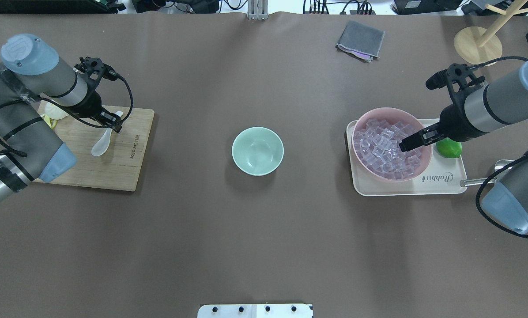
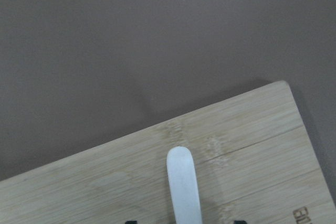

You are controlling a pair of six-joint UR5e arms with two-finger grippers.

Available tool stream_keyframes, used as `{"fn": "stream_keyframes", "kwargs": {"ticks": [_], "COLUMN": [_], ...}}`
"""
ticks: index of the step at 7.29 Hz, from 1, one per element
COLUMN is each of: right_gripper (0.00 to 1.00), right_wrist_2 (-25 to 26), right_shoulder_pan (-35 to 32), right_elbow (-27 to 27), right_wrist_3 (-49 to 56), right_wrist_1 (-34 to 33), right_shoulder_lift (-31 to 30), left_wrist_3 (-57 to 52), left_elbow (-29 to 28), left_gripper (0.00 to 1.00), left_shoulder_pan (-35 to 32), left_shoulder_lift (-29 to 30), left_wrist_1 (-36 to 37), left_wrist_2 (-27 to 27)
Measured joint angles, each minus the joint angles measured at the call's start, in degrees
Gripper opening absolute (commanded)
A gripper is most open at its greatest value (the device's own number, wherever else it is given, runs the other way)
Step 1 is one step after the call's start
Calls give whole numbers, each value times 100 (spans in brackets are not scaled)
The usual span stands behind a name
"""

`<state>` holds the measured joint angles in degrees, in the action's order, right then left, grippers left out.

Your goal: Put spoon and ice into bowl

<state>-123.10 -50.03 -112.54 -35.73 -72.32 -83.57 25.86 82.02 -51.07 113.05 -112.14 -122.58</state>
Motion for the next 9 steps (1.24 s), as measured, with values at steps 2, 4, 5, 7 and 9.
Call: {"fn": "stream_keyframes", "kwargs": {"ticks": [2, 4, 5, 7, 9], "right_gripper": [87, 85, 85, 85, 83], "right_wrist_2": [58, 147, 189, 231, 228], "right_shoulder_pan": [71, 148, 187, 209, 221], "right_elbow": [21, 105, 199, 403, 593], "right_wrist_3": [-4, -28, -35, -43, -237], "right_wrist_1": [-3, -7, -4, 9, 40], "right_shoulder_lift": [23, 113, 183, 332, 389], "left_wrist_3": [136, 1105, 1745, 2628, 3275], "left_elbow": [37, 152, 153, 104, -15], "left_gripper": [0, 0, 0, 0, 0], "left_shoulder_pan": [10, 40, 118, 340, 667], "left_shoulder_lift": [42, 507, 919, 1578, 2050], "left_wrist_1": [51, 86, 92, 94, 61], "left_wrist_2": [-42, -361, -466, -499, -169]}}
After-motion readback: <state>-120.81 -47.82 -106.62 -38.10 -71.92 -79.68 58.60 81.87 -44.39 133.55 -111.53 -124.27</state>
